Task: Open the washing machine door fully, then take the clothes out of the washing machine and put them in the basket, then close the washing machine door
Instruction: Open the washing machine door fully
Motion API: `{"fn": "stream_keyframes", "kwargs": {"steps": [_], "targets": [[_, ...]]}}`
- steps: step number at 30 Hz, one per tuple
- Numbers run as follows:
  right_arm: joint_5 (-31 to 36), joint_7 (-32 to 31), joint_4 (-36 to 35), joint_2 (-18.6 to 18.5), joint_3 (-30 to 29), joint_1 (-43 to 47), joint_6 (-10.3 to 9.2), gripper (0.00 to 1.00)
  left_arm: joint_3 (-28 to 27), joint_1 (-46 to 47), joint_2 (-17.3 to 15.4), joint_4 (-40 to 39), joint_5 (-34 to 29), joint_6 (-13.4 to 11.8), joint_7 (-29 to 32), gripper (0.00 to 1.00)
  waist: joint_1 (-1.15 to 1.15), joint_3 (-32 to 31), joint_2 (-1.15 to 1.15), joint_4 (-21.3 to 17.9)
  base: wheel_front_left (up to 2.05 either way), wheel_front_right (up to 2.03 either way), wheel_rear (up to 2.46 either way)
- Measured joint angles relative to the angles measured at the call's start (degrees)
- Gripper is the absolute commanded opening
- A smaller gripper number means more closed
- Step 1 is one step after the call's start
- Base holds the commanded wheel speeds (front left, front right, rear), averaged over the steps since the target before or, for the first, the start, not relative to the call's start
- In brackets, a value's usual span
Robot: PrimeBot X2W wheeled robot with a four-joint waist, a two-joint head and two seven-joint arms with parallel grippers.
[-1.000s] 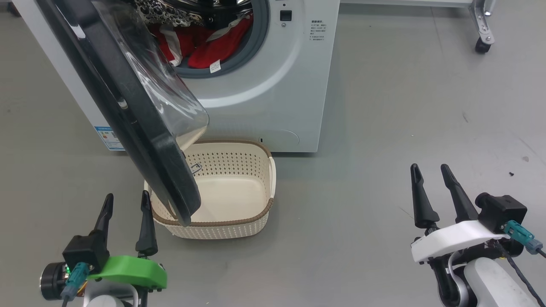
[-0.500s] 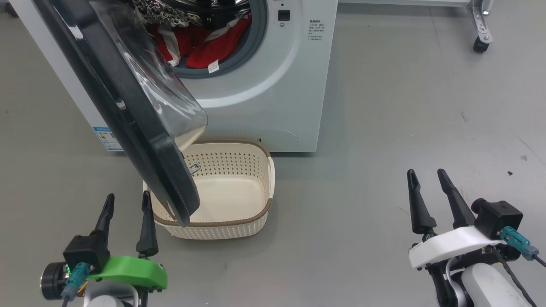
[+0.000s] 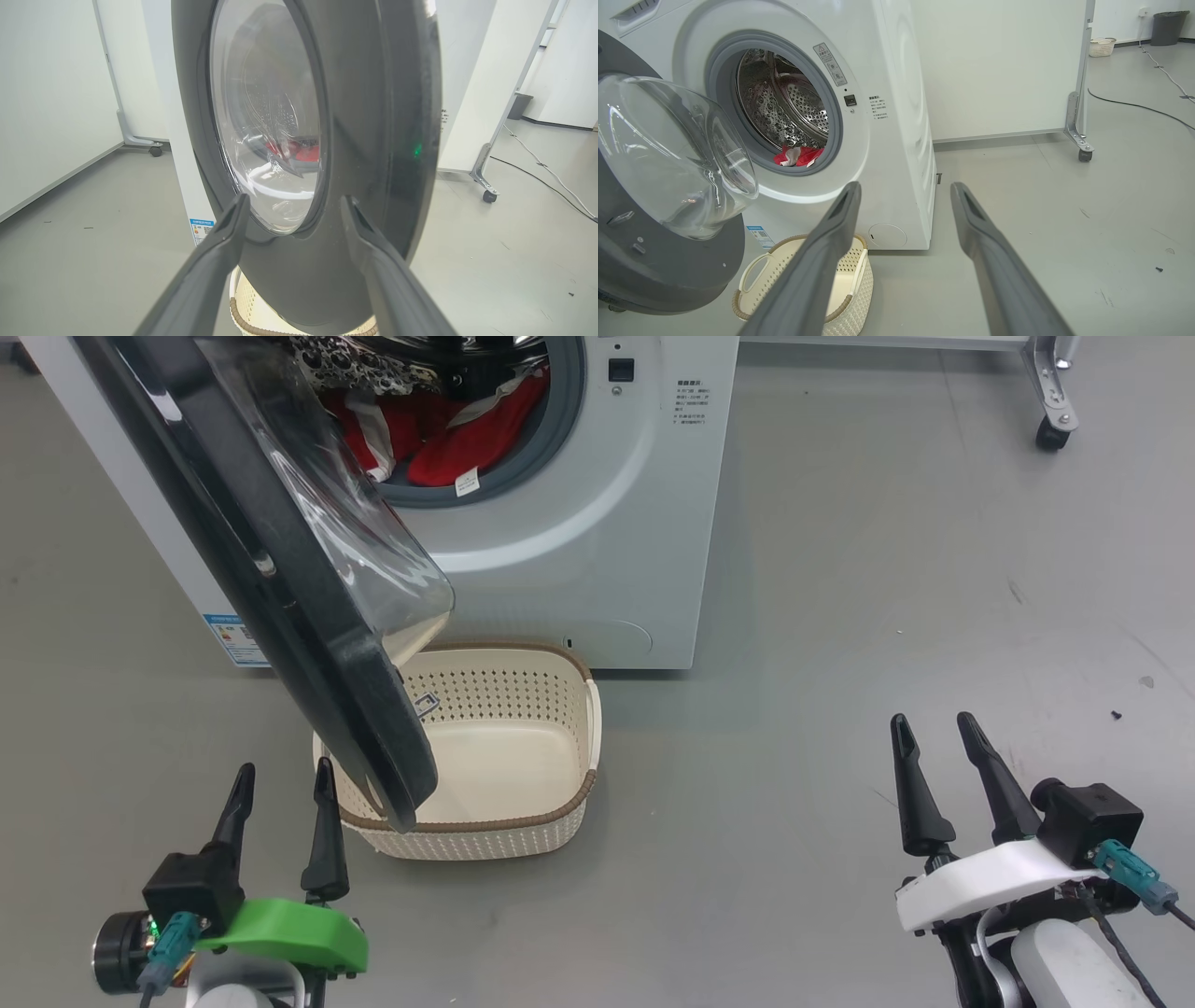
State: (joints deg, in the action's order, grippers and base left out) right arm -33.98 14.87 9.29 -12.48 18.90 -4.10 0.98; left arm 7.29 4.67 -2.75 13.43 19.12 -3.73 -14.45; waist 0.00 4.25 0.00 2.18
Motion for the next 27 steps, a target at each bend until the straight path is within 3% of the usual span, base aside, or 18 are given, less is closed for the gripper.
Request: {"fn": "stream_keyframes", "kwargs": {"steps": [27], "targets": [[2.36, -0.01, 0.34, 1.8, -1.99, 1.13, 1.57, 1.0, -0.66, -0.02, 0.11, 1.03, 0.04, 0.02, 0.0, 1.0, 0.0, -0.18, 0.0, 0.08, 0.0, 0.0, 0.0]]}}
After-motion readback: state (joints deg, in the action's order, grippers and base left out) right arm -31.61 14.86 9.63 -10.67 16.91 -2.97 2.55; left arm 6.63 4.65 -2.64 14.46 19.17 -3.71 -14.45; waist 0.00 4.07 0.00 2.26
